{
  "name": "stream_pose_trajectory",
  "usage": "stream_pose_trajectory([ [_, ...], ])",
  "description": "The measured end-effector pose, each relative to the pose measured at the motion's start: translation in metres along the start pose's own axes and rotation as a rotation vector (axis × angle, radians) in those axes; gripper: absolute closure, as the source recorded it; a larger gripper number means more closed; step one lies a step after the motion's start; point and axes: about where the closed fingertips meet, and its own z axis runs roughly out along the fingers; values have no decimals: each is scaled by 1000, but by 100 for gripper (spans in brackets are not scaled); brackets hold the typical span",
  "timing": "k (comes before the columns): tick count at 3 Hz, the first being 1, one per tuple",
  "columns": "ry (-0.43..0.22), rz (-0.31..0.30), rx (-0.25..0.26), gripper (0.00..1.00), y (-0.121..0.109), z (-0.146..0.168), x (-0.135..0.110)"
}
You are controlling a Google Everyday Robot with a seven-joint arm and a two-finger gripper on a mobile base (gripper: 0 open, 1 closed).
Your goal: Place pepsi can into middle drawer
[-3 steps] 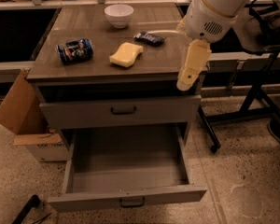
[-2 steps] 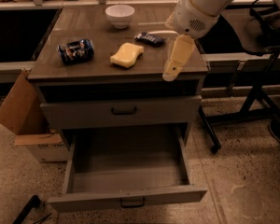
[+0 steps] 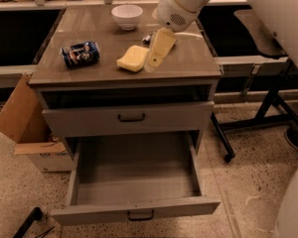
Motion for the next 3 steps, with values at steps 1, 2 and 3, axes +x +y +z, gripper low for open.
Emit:
stream_pose_trajectory([
  [1,-101,22,19,0,-10,22,-29],
  [2,-101,22,19,0,-10,22,-29],
  [3,-139,35,61,0,-26,40,-42],
])
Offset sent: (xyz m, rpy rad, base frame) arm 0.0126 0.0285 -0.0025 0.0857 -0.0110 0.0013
